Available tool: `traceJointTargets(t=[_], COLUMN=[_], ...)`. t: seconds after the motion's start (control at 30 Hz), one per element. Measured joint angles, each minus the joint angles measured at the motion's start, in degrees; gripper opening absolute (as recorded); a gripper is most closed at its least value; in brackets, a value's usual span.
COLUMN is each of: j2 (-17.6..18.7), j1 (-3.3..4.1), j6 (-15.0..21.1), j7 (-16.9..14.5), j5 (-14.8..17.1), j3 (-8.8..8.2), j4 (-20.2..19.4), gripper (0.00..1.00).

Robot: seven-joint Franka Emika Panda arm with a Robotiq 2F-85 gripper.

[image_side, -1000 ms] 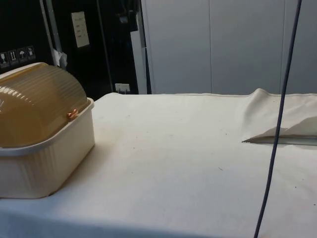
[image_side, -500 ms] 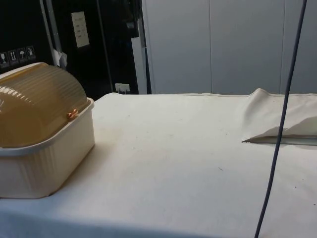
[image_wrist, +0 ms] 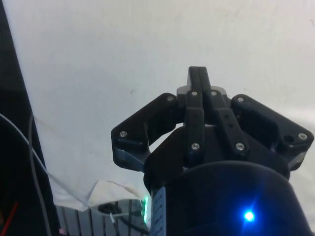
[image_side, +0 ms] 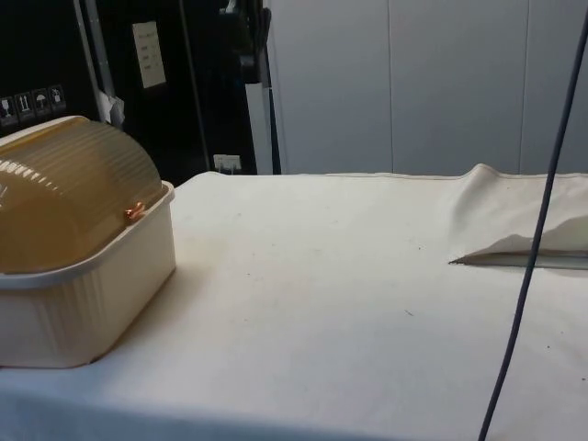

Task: Open the lid, then close it.

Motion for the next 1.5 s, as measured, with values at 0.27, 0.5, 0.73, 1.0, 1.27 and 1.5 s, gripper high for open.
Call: traceJointTargets(t=[0.27, 0.5, 0.73, 1.0, 1.27, 1.5], j2=[-1.0, -1.1, -1.1, -0.9, -0.8, -0.1], j1=[0.17, 0.29, 0.34, 0.46, 0.57, 0.74], j6=[4.2, 7.5, 10.5, 15.2, 20.3, 24.8], j7=[0.1, 0.1, 0.1, -0.1, -1.5, -2.9], j5=[1.0, 2.0, 2.9, 3.3, 3.3, 3.6], j3=[1.20, 2.46, 3.72, 5.21, 6.02, 6.30], j4=[-2.1, -2.9, -3.7, -5.5, -9.1, -11.6], gripper=[0.00, 0.00, 0.00, 0.00, 0.00, 0.00])
